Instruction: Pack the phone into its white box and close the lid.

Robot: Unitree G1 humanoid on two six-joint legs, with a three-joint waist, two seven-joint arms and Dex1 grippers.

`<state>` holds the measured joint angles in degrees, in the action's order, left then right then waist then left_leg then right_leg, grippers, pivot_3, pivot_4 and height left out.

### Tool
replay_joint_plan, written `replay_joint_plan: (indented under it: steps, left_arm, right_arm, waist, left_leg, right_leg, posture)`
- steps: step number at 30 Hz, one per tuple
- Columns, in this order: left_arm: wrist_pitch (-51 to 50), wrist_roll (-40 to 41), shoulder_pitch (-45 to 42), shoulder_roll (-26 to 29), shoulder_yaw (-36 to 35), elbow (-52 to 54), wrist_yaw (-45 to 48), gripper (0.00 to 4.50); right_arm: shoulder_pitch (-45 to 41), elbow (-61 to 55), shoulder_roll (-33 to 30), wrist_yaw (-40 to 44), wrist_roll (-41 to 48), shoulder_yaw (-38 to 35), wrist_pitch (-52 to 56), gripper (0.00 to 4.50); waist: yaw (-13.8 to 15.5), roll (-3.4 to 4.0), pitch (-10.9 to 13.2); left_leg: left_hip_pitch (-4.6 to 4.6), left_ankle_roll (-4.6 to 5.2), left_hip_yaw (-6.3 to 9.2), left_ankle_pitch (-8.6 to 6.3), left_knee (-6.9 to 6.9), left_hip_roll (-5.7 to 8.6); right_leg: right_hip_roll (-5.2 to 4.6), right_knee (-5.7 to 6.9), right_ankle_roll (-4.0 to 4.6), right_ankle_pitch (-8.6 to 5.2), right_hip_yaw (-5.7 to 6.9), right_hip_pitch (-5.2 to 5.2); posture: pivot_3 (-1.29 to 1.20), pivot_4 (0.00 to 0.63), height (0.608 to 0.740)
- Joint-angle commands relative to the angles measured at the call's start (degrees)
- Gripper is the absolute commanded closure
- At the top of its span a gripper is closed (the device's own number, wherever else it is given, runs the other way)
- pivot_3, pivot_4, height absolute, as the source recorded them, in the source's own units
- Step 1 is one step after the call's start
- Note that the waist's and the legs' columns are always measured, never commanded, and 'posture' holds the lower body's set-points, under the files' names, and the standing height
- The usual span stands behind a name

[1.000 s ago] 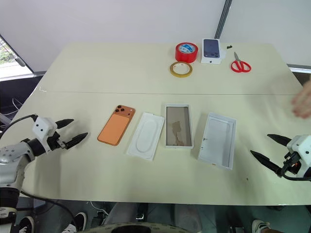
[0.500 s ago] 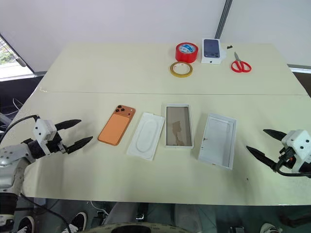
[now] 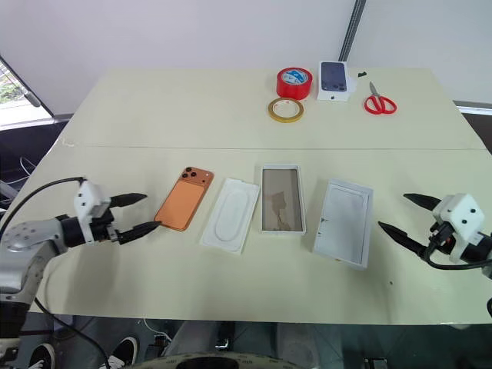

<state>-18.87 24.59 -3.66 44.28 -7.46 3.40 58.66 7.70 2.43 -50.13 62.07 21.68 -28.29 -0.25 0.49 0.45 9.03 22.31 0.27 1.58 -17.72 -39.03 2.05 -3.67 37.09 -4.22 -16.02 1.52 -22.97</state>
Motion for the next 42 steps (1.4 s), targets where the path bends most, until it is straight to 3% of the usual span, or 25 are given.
replay_joint_plan:
  steps: [1,4,11,23,26,33,40,42]
  left_arm:
    - [-7.9,4.4,-3.1,-0.6,0.8,5.6,-1.1,0.00]
    - [-21.3,10.8,-7.3,-1.7,2.5,8.1,-2.7,0.00]
    - [-39.7,14.3,-15.2,-7.2,9.3,9.9,-10.4,0.00]
    - [-53.8,16.5,-18.9,-12.9,10.9,7.9,-17.9,0.00]
    - [-56.3,15.6,-19.2,-14.4,10.1,4.9,-20.4,0.81]
    - [-58.4,14.9,-18.2,-17.2,9.3,3.5,-24.6,4.37]
    - [-65.2,16.4,-19.2,-23.5,3.7,1.2,-28.8,4.47]
    - [-67.0,17.2,-21.0,-25.2,-1.4,0.7,-30.4,4.47]
  right_arm:
    - [-2.6,-8.2,-0.5,-0.1,1.9,3.4,2.4,0.09]
    - [-6.5,-12.8,1.9,-1.5,3.4,8.4,5.1,0.09]
    - [-11.5,-15.2,7.2,-4.8,1.4,16.4,6.0,0.09]
    - [-8.9,-15.3,8.1,-7.0,-1.0,17.2,2.8,0.09]
    - [-8.9,-15.3,8.3,-7.7,-1.6,17.4,2.3,0.00]
    - [-9.4,-16.0,8.2,-8.2,-1.8,17.8,2.1,0.00]
    - [-11.2,-16.0,8.9,-8.3,-2.9,20.2,1.6,0.00]
    - [-10.6,-16.0,8.6,-7.4,-3.6,21.8,1.7,0.00]
  waist:
    - [0.0,-0.01,0.0]
    - [0.1,-0.06,0.0]
    - [0.2,-0.11,0.1]
    - [0.1,-0.03,0.0]
    - [0.2,-0.04,0.0]
    - [0.3,-0.05,0.0]
    - [0.4,0.01,-0.1]
    - [0.5,0.01,-0.1]
  left_leg:
    - [0.00,0.00,0.00,0.00,0.00,0.00]
    - [0.00,0.00,0.01,0.00,-0.04,0.00]
    - [0.06,0.01,0.03,0.00,-0.09,0.03]
    - [0.00,-0.11,0.03,0.07,-0.09,0.03]
    - [-0.01,-0.11,0.03,0.07,-0.11,0.04]
    - [-0.02,-0.30,0.03,0.18,-0.11,0.04]
    - [-0.20,-0.13,0.04,0.08,-0.12,0.06]
    - [-0.21,-0.17,0.05,0.10,-0.12,0.07]
  right_leg:
    - [0.00,0.00,0.00,0.00,0.00,-0.01]
    - [0.01,0.00,-0.01,0.00,0.00,0.01]
    - [0.06,0.02,-0.02,0.01,0.01,-0.01]
    - [0.10,0.09,-0.02,0.00,0.00,-0.01]
    - [0.10,0.08,-0.02,0.00,0.00,0.04]
    - [0.10,0.06,-0.03,0.00,0.00,0.06]
    - [0.09,0.01,-0.03,0.00,0.00,0.27]
    - [0.09,0.01,-0.03,0.00,0.00,0.28]
  posture:
    - [0.00,0.150,0.740]
    - [0.00,0.150,0.740]
    - [0.00,0.150,0.740]
    - [0.00,0.150,0.740]
    - [0.00,0.150,0.740]
    - [0.00,0.150,0.740]
    - [0.00,0.150,0.740]
    - [0.00,0.150,0.740]
